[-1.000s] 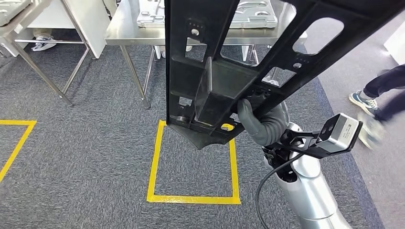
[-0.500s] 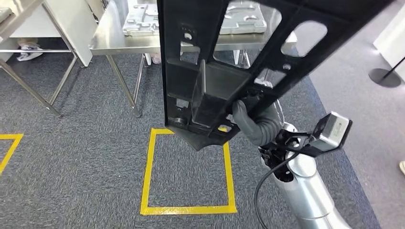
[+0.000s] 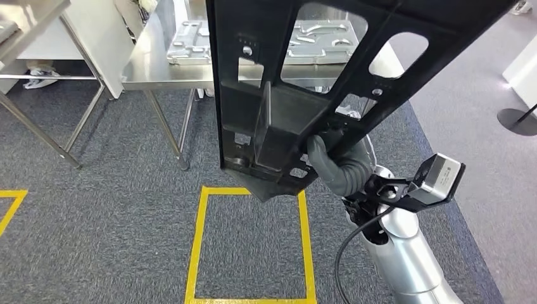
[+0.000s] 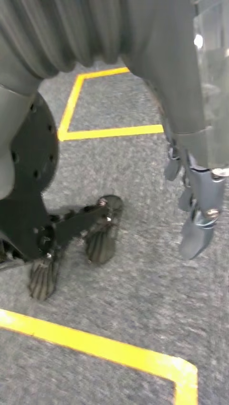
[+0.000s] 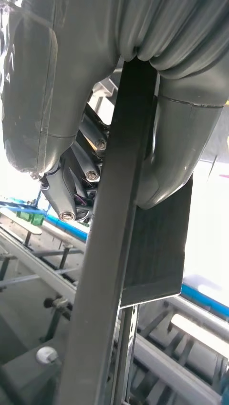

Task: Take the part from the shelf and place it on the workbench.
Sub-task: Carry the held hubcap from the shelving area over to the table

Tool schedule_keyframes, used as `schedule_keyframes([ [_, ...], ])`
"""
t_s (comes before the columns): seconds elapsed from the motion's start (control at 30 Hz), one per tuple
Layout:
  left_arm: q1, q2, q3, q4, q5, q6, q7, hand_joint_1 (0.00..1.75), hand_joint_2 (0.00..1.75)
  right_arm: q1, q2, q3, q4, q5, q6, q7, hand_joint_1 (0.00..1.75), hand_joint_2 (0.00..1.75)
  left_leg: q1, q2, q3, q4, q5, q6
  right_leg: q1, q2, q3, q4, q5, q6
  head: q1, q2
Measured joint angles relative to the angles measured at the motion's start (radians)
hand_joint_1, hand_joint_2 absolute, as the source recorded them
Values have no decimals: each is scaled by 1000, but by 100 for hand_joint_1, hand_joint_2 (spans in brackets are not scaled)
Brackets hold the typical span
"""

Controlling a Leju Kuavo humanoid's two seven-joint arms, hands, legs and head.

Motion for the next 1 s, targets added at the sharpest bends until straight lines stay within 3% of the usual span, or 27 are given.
schedule_keyframes([
  [0.1,-3,1,0,0,0,1,0,0,175,-1,1,1,1,1,0,1,175,175,0,4,12,25,6,-16,0,9,24,-11,-11,-22,-3,0],
  [0.13,-5,2,0,0,0,1,-1,0,175,-2,2,1,0,1,-1,1,175,175,2,4,-5,59,8,-19,-1,10,35,-12,-18,-29,-7,0],
  [0.2,-8,2,0,0,0,1,-1,0,175,-3,5,1,1,1,-2,-1,175,175,4,3,-74,169,-18,-25,-1,12,55,-14,-34,-38,-11,0],
  [0.27,-6,2,0,0,0,1,-1,0,175,-2,5,2,1,0,-2,-2,175,175,5,3,-160,266,-78,-30,2,14,74,-14,-53,-42,-13,0],
  [0.3,-3,2,0,0,0,1,-1,0,175,-1,5,3,2,0,-3,-2,175,175,5,3,-189,280,-100,-30,3,16,86,-14,-64,-42,-14,0],
  [0.33,-1,2,0,0,0,1,-1,0,175,-1,5,3,3,0,-3,-2,175,175,5,3,-205,265,-102,-29,4,18,100,-14,-74,-42,-14,0],
  [0.37,1,2,0,0,0,1,-2,0,175,-1,5,3,3,0,-4,-2,175,175,5,3,-208,225,-75,-25,6,20,114,-14,-85,-41,-14,0],
  [0.43,2,3,0,0,0,1,-4,0,175,-2,6,4,4,0,-6,-4,175,175,1,2,-194,114,34,-12,9,21,142,-14,-105,-38,-14,0],
  [0.47,2,3,1,0,-1,1,-5,0,175,-2,6,5,4,-1,-8,-4,175,175,-2,2,-187,75,72,-5,10,22,151,-14,-114,-33,-14,0],
  [0.5,3,4,1,0,-1,1,-6,0,175,-2,6,5,5,-1,-11,-5,175,175,-5,1,-181,53,96,2,11,24,159,-14,-121,-28,-14,0],
  [0.6,2,5,1,0,-2,1,-10,0,175,-1,5,8,5,-1,-19,-6,175,175,-6,-2,-157,36,105,22,11,26,168,9,-123,-8,-14,0],
  [0.67,0,5,1,0,-2,1,-12,0,175,-3,5,10,3,0,-20,-9,175,175,-4,-2,-136,29,106,33,9,23,141,69,-145,1,-11,0],
  [0.77,-1,6,1,0,-2,1,-12,0,175,0,5,11,2,0,-20,-12,175,175,-4,-1,-123,27,93,39,2,21,25,233,-214,12,-9,0],
  [0.8,0,6,1,0,-3,1,-12,0,175,3,5,12,2,0,-20,-12,175,175,-3,-2,-118,27,86,38,0,20,-6,261,-223,15,-8,0],
  [0.83,1,6,1,0,-3,1,-13,0,175,5,5,12,2,0,-20,-12,175,175,-3,-3,-110,27,78,37,-3,19,-22,256,-212,18,-8,0],
  [0.87,2,6,1,0,-4,0,-13,0,175,6,5,13,2,1,-21,-12,175,175,-2,-3,-101,27,69,35,-5,18,-21,219,-183,19,-8,0],
  [0.93,2,6,1,0,-8,-2,-14,0,175,7,5,13,2,2,-21,-14,175,175,-2,-4,-76,28,48,28,-5,12,11,92,-89,15,-8,0],
  [1.0,0,6,1,0,-11,-3,-15,0,175,8,5,13,2,4,-24,-17,175,175,-3,-4,-59,23,29,16,0,7,37,13,-49,4,-9,0],
])
